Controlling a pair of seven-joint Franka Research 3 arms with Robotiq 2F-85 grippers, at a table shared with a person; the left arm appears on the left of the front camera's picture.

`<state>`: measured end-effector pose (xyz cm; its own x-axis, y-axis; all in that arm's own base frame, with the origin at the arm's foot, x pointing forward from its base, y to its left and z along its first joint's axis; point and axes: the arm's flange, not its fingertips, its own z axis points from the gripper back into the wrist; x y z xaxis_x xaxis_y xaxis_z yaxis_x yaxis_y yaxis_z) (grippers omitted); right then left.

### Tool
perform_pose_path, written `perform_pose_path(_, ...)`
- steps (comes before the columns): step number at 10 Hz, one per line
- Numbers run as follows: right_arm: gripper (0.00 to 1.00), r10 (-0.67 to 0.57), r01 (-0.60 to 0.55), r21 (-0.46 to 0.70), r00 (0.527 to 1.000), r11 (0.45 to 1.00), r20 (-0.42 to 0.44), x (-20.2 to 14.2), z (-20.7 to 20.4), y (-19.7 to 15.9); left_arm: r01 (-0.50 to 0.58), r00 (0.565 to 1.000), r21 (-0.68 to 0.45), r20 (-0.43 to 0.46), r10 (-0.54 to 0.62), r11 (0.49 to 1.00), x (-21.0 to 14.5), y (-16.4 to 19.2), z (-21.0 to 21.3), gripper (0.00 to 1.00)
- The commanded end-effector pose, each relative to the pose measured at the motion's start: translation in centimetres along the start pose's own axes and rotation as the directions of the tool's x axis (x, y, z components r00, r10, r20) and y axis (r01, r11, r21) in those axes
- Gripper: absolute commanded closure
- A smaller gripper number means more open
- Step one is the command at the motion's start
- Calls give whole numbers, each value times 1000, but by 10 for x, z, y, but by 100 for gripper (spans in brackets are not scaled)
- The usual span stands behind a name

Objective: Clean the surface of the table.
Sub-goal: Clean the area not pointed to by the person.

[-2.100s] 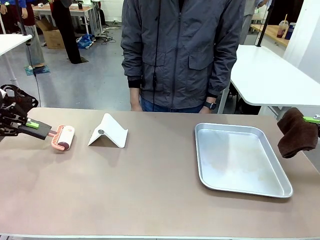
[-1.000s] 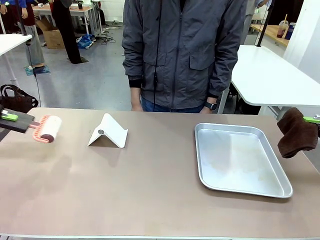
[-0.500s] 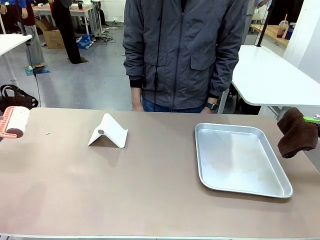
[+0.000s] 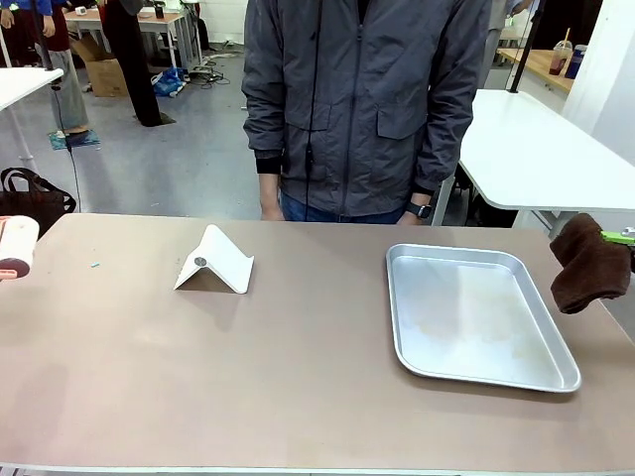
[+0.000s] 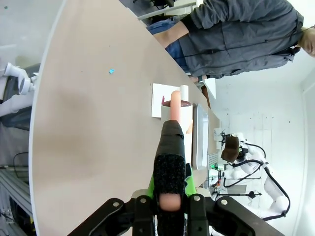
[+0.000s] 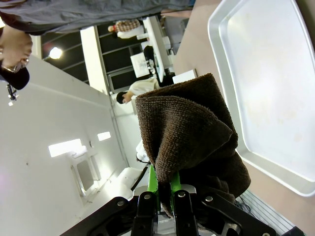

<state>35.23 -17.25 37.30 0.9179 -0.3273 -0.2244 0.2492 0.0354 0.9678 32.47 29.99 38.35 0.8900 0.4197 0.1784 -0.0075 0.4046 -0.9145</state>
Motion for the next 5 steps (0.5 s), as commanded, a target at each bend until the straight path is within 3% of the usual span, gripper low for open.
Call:
perform_pose_path(1, 89, 8, -8, -1, 1000, 1000, -1, 0, 0, 3, 9, 1000, 3, -9, -9, 1000, 2, -4, 0, 82)
perform_pose_path(5, 89, 8, -8, -1, 1000, 1000, -1, 0, 0, 3, -44, 999, 54, -11, 45, 998, 21, 3, -11, 78)
